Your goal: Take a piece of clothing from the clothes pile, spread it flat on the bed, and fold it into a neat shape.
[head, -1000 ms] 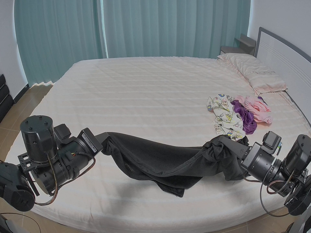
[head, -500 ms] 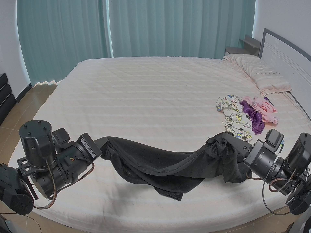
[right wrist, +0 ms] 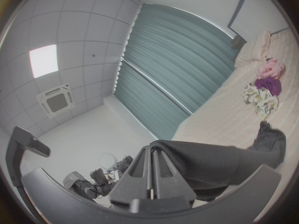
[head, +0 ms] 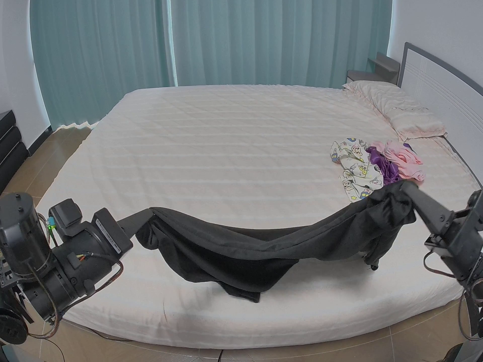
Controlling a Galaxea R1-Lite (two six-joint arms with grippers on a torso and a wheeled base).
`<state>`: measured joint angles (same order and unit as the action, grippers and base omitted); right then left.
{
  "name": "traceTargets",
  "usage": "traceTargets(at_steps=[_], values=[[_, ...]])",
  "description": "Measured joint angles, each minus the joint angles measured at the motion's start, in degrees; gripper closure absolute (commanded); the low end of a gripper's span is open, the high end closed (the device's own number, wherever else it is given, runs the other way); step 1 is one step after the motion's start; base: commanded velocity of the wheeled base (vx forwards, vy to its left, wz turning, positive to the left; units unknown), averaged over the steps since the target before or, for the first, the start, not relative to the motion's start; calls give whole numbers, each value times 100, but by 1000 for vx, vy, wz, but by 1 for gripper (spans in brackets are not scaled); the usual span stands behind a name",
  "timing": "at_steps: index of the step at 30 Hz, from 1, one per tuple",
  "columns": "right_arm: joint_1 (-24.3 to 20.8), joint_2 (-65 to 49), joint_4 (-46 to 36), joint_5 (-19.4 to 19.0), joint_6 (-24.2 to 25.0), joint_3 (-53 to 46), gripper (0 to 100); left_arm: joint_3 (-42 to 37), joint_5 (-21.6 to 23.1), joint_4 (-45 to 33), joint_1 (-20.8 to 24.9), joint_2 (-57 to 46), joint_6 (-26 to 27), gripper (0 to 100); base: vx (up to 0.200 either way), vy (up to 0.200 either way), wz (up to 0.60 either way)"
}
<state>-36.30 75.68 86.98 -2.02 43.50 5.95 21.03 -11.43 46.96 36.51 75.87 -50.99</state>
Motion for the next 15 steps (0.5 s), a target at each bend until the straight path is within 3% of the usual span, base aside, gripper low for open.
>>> traceTargets(at_steps=[4,9,15], values=[[11,-667,-556,-2,-50,297,100,2,-99,-202,15,-347,80,100,-200,0,0],[15,-1491,-1960,-11,-74,967,100,105,-172,-601,17,-846,134,100,0,0,0],[98,-2033,-2620,-2,79,2147,100,518,-233,-1207,-24,-1345,160,100,0,0,0]])
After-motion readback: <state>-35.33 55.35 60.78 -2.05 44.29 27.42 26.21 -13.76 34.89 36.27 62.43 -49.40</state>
